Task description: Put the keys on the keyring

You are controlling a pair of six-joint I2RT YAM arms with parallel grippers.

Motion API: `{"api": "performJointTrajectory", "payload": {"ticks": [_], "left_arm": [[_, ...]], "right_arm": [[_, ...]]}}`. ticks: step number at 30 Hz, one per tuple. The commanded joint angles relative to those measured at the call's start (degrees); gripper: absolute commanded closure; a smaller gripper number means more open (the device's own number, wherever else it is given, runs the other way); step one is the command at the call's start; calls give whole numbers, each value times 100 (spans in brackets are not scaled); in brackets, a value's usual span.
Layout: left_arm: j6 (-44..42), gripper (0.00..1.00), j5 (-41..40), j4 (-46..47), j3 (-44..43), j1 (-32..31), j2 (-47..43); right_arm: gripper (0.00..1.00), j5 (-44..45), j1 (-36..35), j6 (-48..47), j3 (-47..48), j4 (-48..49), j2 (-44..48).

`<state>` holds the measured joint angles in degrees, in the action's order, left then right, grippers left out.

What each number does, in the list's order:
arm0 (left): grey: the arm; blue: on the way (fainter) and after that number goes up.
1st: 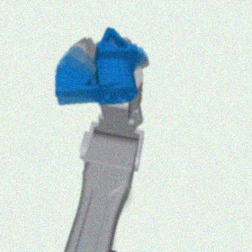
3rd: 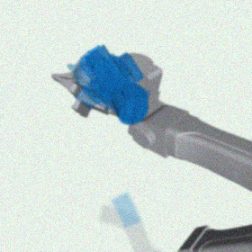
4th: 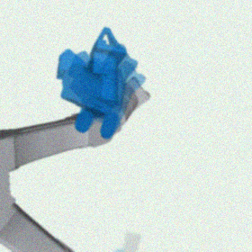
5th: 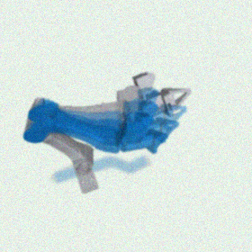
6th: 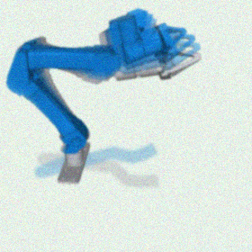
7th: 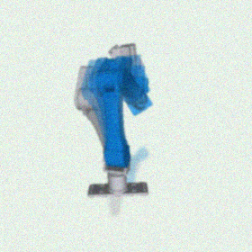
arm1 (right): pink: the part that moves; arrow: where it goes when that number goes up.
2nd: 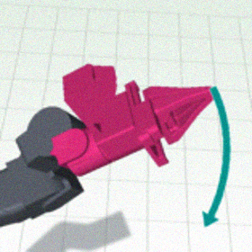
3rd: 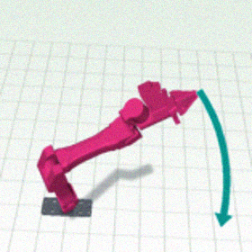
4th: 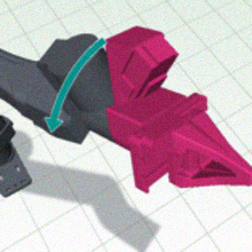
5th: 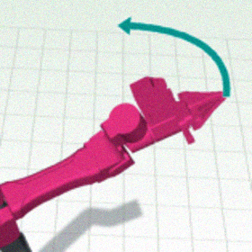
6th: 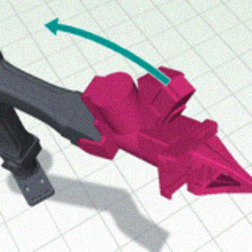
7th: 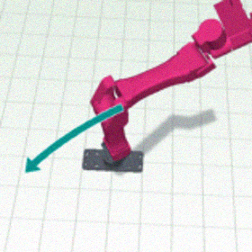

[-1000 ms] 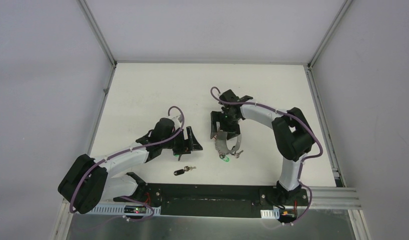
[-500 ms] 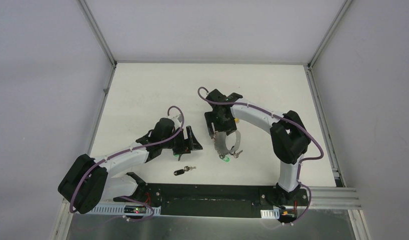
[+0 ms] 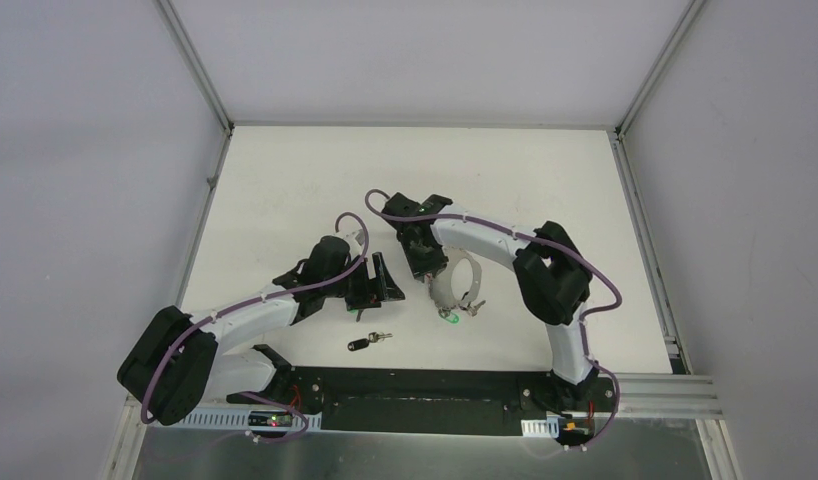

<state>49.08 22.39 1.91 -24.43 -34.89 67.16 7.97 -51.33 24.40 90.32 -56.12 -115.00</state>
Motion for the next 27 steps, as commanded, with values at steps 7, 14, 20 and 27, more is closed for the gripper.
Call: {"api": "performJointTrajectory", "payload": {"ticks": [7,14,20,27], "left_arm": [[73,23,-156,204,-1,-9,-35],[64,23,-154,200,-1,-9,-37],[62,23,-156,204,-1,-9,-45],[74,23,-156,204,-1,-9,-55]], "right_arm": [[71,412,-225,110,414,-204,-358],[75,660,-315,155,515,-365,-539],[85,890,-352,196,552,-490,-567],[100,994,-377,136,629,-587,-457]]}}
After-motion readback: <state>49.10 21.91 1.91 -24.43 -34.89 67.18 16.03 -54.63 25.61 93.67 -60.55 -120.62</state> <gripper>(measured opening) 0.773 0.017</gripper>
